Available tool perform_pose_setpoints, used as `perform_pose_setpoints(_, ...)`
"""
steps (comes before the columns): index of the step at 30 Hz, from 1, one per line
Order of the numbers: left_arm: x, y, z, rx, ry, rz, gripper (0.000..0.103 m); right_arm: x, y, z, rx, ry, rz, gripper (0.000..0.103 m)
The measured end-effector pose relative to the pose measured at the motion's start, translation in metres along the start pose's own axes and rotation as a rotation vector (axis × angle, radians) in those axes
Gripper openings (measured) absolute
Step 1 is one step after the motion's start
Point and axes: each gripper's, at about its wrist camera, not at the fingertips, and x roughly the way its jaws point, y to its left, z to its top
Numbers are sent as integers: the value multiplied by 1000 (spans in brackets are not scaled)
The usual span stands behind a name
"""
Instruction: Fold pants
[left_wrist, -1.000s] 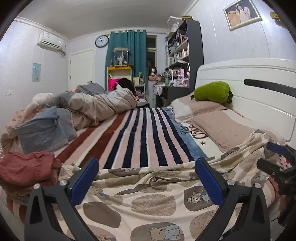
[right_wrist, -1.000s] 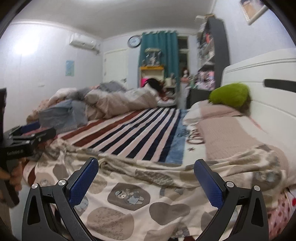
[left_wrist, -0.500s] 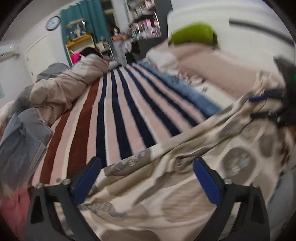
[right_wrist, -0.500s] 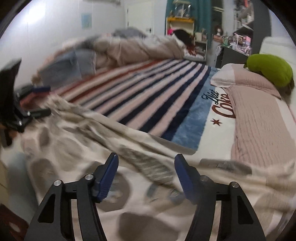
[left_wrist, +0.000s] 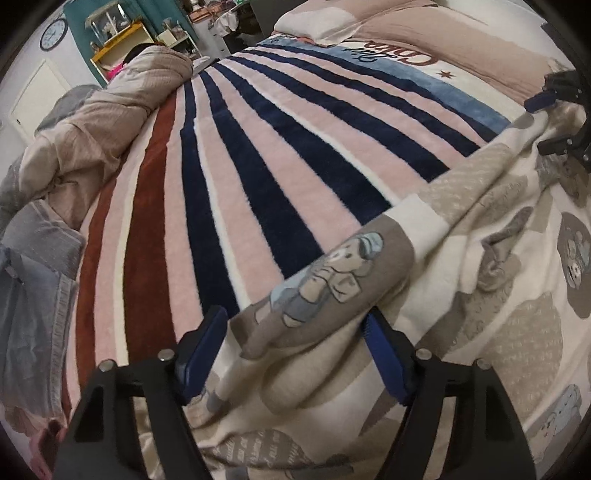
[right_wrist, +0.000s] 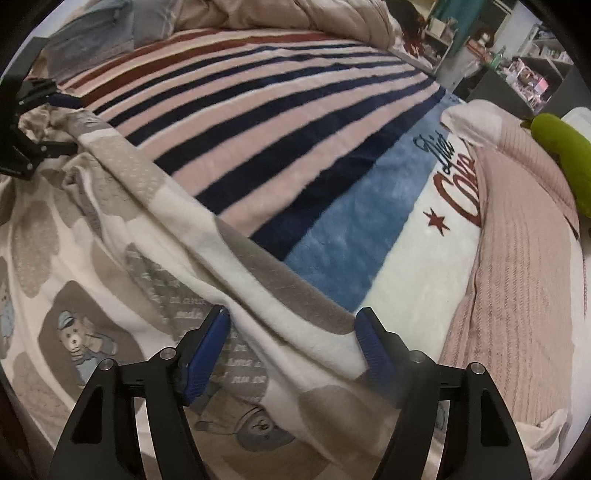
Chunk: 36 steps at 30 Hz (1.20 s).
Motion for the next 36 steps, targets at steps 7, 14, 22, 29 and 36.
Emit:
perform_pose_setpoints(7,-5,7,12,-27,-34,-67,71,11,-14,3,61,32,72,65)
perform_pose_setpoints(14,2,-1,27,23,1,-79,36,5,-22,12,74,27,78,54)
perform_pose_setpoints(22,11,-2,36,4,10,-132,16,24,-31,15,58,108,136,28)
perform_pose_setpoints(29,6,9,45,-22,-32,-96,9,8,-37,21,100,-4,91,1)
perform_pose_setpoints(36,-9,13,51,-47,-106,-21,5,-18,-44,35,130,-121,29,1)
